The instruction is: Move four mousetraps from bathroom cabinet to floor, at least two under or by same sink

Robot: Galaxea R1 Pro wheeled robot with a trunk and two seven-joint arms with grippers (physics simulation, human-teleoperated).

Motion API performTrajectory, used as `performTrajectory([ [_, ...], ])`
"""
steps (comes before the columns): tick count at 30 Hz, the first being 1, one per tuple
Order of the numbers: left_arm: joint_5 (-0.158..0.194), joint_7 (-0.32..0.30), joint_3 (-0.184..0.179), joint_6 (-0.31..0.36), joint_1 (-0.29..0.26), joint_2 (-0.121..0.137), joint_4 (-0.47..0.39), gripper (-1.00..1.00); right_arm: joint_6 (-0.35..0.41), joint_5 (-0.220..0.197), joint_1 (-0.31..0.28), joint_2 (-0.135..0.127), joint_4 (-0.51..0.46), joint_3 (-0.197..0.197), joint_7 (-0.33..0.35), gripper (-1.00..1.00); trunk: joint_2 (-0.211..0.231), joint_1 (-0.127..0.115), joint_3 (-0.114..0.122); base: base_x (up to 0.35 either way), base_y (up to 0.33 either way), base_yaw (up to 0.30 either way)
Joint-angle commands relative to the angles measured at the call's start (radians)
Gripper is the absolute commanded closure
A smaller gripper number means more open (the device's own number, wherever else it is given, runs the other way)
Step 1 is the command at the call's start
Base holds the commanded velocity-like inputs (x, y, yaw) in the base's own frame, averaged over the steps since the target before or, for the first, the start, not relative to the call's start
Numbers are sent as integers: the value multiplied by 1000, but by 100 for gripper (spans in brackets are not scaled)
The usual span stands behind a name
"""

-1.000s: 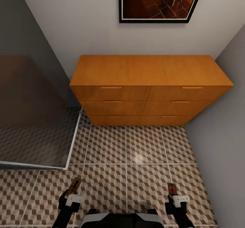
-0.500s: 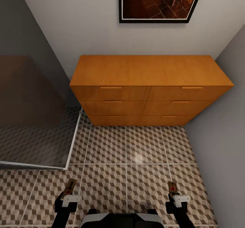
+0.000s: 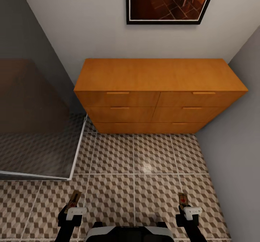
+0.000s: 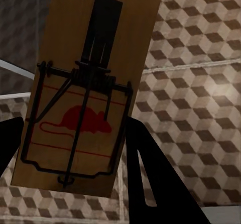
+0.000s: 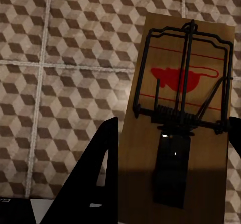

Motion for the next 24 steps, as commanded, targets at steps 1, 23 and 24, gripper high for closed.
performTrajectory([
  [1,-4,7,-7,-2,-1,-1,2,100,-3,-10,-1,-1,0,8,2,100,-1,1,-1,0,0,0],
  [23,-3,5,-7,4,0,-1,2,100,-3,-10,-1,2,0,8,2,100,-1,1,-1,0,0,0],
  [24,-3,5,-7,4,0,-1,2,100,-3,-10,-1,2,0,8,2,100,-1,1,-1,0,0,0],
])
